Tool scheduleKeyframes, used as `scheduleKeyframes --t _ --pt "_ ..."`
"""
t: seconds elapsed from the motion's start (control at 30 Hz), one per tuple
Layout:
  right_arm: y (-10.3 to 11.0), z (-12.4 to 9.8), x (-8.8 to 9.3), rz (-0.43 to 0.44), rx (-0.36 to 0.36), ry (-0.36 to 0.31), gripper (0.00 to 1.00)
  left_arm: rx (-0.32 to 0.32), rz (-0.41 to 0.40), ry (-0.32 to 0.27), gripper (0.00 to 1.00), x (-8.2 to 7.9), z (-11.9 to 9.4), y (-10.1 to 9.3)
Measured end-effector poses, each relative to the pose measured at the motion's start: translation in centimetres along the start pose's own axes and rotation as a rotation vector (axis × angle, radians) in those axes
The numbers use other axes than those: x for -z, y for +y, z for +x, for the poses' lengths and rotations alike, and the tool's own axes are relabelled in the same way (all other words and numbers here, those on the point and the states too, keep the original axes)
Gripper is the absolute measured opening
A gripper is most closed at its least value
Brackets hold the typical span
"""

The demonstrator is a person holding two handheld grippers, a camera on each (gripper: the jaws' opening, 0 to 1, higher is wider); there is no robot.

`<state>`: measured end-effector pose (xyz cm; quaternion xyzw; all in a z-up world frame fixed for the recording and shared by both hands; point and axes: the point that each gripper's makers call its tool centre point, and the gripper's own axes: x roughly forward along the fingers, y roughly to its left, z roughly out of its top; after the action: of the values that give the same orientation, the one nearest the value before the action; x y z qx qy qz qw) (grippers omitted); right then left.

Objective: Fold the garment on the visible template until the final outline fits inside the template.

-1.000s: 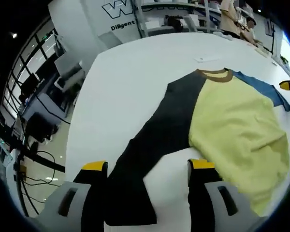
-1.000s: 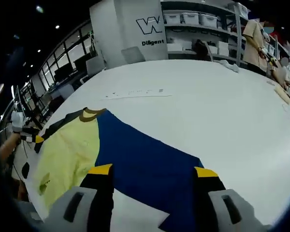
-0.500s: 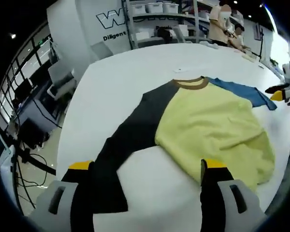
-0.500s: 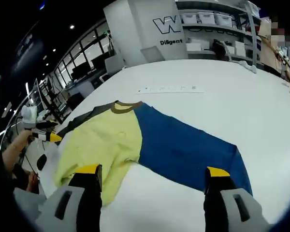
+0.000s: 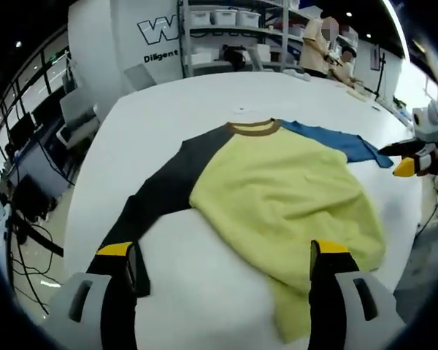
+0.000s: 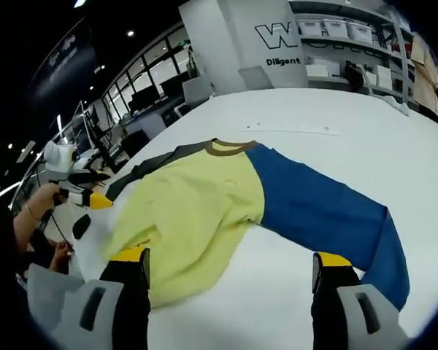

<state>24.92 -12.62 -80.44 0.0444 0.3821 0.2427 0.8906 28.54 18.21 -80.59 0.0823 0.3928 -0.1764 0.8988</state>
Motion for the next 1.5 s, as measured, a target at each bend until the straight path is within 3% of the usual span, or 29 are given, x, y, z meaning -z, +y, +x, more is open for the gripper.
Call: scheduleKeyframes --t 0.3,0.43,0.73,0.8,0.93,1.43,1.47,1.5 --pt "2.5 0.3 2.6 -0.052 -0.026 0.046 0.90 0.028 0.017 0.000 0.93 1.5 -1.3 -2.4" --pt "3.5 0.4 4.1 -0.073 -0.052 0.083 0.89 0.017 0.018 0.000 0.90 1.9 -1.5 -2.4" --pt "6.0 0.5 6.0 -0.065 -0.089 0.098 0.85 0.039 -0.002 0.002 0.87 2.9 -2.2 -3.5" --pt "6.5 0.6 6.3 -0.069 -0.092 0.096 0.82 0.081 0.022 0.021 0.82 3.7 -2.0 -4.5" --pt "7.7 0.9 6.7 -0.094 -0.090 0.093 0.72 0.090 0.035 0.047 0.73 4.8 -1.9 -5.2" --pt "9.9 2.6 9.2 -0.130 -0.095 0.151 0.58 0.171 0.063 0.138 0.44 8.1 -1.9 -7.1" --pt "9.8 2.8 8.8 -0.186 -0.081 0.123 0.57 0.179 0.059 0.143 0.42 8.3 -1.9 -7.2" --pt "10.0 2.6 9.3 -0.159 -0.081 0.150 0.55 0.179 0.057 0.143 0.40 8.3 -1.9 -7.2"
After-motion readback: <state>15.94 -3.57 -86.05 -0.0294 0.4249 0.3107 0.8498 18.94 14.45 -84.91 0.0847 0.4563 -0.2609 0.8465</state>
